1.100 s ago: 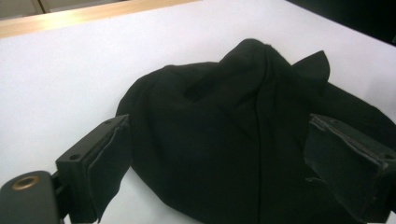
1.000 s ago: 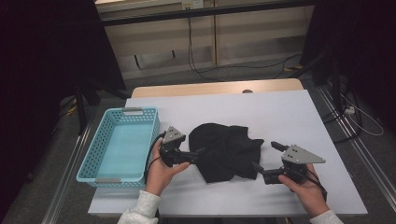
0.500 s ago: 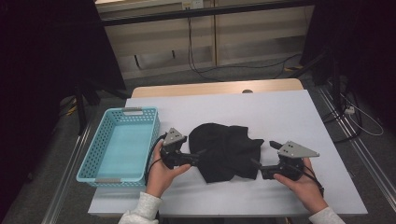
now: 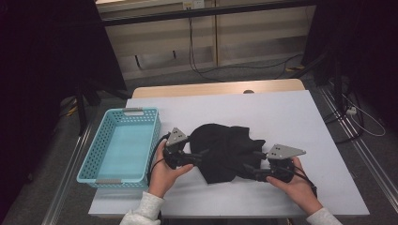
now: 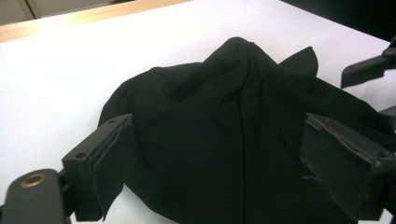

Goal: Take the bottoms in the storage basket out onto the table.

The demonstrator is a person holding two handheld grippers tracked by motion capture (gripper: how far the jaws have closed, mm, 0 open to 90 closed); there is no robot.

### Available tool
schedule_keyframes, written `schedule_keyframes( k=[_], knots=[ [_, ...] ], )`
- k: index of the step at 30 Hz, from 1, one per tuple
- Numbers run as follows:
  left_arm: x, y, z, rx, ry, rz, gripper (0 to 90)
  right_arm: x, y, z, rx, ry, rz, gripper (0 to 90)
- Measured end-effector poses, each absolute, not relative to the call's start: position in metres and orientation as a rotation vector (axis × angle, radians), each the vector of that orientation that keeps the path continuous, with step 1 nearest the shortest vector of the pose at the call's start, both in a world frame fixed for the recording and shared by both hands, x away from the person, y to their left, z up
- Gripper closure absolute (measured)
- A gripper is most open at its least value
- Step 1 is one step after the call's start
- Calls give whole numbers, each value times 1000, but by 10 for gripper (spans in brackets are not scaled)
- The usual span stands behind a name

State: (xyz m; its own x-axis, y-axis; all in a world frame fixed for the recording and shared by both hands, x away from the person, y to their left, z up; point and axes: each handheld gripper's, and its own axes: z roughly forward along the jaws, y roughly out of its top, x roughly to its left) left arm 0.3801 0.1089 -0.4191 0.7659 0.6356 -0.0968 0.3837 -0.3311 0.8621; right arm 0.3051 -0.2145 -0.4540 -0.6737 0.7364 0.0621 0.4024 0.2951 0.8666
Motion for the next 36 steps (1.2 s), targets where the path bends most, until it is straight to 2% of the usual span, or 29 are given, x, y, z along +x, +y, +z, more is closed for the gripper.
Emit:
schedule_keyframes(
  k=[5,10,11,18,25,36],
  knots=[
    [384,104,-422,1979,761,315,121,311,-209,-462,1073,2318,1228,541],
    [390,98,-422,1977,756,315,129,316,-218,-465,1081,2370,1148,827],
    [391,98,-422,1977,754,312,130,316,-221,-465,1091,2370,1156,842],
    [394,95,-422,1981,749,311,135,309,-247,-450,1114,2282,1158,852],
    [402,93,-420,1969,755,314,135,303,-278,-449,1227,2190,1144,852],
    [407,90,-422,1989,765,312,135,300,-278,-453,1215,2196,1141,832]
  ],
)
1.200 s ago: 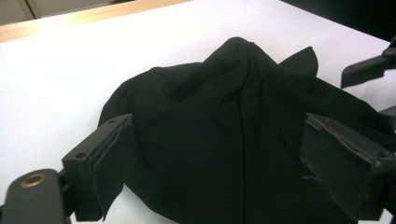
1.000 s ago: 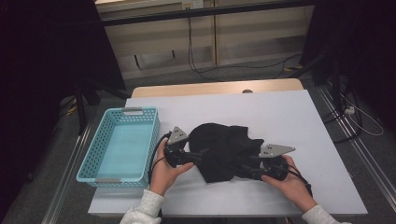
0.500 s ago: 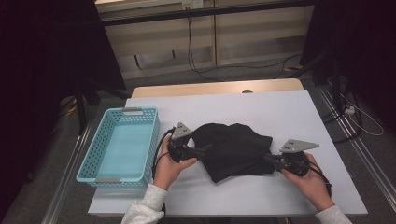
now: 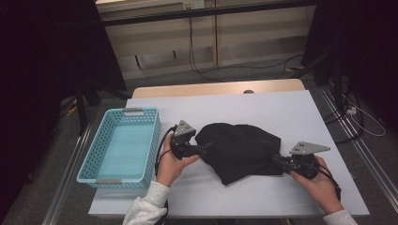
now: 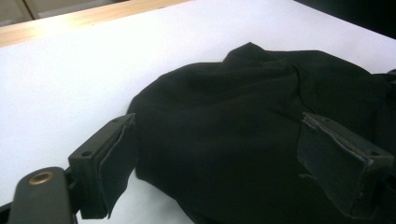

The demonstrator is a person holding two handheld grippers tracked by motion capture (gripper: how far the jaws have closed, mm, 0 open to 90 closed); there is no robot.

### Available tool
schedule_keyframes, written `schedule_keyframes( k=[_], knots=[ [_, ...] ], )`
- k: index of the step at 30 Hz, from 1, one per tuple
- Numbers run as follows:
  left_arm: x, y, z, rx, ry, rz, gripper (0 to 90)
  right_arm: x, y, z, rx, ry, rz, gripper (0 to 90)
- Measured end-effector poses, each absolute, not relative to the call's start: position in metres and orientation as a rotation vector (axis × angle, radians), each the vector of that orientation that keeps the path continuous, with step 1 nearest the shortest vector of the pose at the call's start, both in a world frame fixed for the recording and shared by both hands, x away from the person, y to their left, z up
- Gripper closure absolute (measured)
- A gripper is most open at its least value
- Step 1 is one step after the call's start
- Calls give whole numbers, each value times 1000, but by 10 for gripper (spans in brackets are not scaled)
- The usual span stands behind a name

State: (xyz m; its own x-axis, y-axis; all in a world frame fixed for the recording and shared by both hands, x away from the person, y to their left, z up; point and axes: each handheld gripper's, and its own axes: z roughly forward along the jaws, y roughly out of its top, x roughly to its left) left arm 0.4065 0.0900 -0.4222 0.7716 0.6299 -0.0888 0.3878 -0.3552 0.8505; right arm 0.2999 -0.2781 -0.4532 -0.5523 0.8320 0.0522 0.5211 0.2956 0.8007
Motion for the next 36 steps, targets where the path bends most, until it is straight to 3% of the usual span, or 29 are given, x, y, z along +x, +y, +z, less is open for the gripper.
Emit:
schedule_keyframes(
  k=[2,3,5,7,9,11,12,14,25,29,36],
  knots=[
    [406,90,-422,1985,774,307,135,300,-277,-454,1213,2181,1148,783],
    [407,90,-422,1986,774,308,135,301,-277,-454,1205,2180,1150,691],
    [407,89,-422,1985,773,314,135,300,-277,-454,1197,2147,1141,631],
    [407,89,-423,1992,766,315,135,302,-279,-454,1227,2120,1153,491],
    [409,89,-423,1986,776,322,135,302,-280,-452,1217,2108,1155,485],
    [409,90,-424,1991,785,321,134,302,-280,-451,1228,2079,1151,394],
    [410,90,-424,2001,781,328,134,301,-280,-450,1230,2079,1152,401],
    [411,90,-423,1988,788,332,134,299,-281,-451,1248,2063,1149,329],
    [413,77,-419,1973,760,341,136,293,-293,-451,1318,1971,1171,220],
    [417,73,-422,1967,762,364,217,298,-294,-450,1335,1945,1181,229],
    [412,51,-438,2055,716,263,373,306,-289,-451,1325,1953,1166,239]
  ],
)
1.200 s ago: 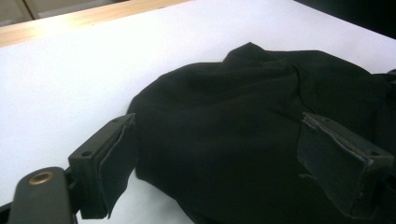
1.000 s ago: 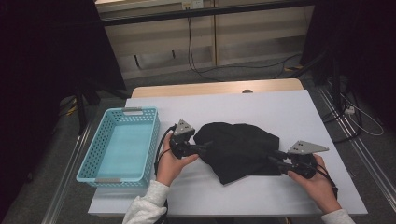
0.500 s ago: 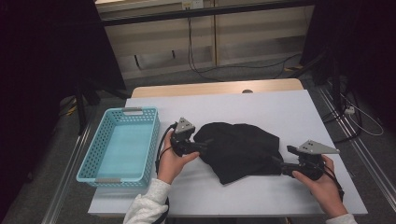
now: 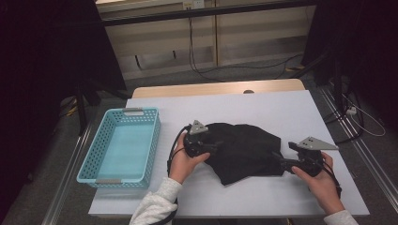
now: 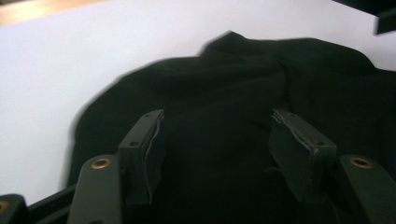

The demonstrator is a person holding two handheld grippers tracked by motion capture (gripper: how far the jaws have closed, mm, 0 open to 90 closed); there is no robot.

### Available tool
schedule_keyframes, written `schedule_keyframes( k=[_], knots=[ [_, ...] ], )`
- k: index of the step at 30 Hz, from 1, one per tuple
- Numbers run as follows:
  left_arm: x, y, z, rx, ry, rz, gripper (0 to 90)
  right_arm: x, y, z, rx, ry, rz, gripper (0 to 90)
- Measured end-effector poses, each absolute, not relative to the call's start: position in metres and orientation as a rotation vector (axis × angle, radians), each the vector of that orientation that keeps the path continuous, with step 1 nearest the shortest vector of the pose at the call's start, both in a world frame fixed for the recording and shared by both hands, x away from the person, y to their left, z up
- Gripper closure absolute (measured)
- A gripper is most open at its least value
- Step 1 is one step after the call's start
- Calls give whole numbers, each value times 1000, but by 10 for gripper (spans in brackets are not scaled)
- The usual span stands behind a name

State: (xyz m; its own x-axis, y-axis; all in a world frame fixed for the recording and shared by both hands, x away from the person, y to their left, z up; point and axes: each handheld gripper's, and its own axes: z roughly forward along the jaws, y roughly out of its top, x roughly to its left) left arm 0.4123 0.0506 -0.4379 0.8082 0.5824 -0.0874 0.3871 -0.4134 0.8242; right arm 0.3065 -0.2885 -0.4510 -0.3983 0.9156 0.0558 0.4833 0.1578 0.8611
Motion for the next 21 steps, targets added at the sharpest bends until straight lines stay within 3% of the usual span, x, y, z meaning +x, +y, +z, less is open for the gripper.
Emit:
schedule_keyframes(
  k=[7,10,21],
  knots=[
    [410,48,-448,2117,731,110,769,309,-286,-452,1308,1966,1159,243],
    [407,49,-447,2139,739,101,890,309,-286,-451,1309,1965,1152,243],
    [406,88,-425,2067,835,188,900,308,-288,-450,1307,1954,1162,238]
  ],
)
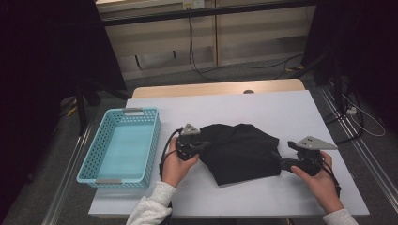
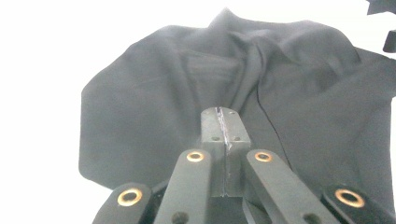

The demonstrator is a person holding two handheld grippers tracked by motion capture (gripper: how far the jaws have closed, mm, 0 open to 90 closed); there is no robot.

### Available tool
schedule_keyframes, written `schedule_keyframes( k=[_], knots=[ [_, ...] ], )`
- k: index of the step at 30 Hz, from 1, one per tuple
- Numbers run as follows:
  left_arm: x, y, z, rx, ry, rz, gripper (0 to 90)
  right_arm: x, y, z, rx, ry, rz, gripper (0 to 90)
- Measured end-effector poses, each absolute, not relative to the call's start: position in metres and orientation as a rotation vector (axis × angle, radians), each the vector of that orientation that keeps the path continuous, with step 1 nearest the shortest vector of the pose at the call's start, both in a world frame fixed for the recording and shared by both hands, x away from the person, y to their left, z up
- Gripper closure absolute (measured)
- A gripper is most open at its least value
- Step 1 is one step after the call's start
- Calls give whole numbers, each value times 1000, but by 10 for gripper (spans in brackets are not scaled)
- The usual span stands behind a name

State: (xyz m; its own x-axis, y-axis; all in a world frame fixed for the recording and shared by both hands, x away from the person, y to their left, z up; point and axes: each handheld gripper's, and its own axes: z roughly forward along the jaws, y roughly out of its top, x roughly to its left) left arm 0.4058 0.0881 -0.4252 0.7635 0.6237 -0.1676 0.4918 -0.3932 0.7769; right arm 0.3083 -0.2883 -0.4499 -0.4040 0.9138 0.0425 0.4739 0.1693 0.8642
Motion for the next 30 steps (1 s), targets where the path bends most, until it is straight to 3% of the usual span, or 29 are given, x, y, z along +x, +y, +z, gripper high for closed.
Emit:
schedule_keyframes(
  k=[30],
  knots=[
    [410,127,-409,2004,943,262,900,328,-277,-455,1322,2010,1113,269]
  ],
)
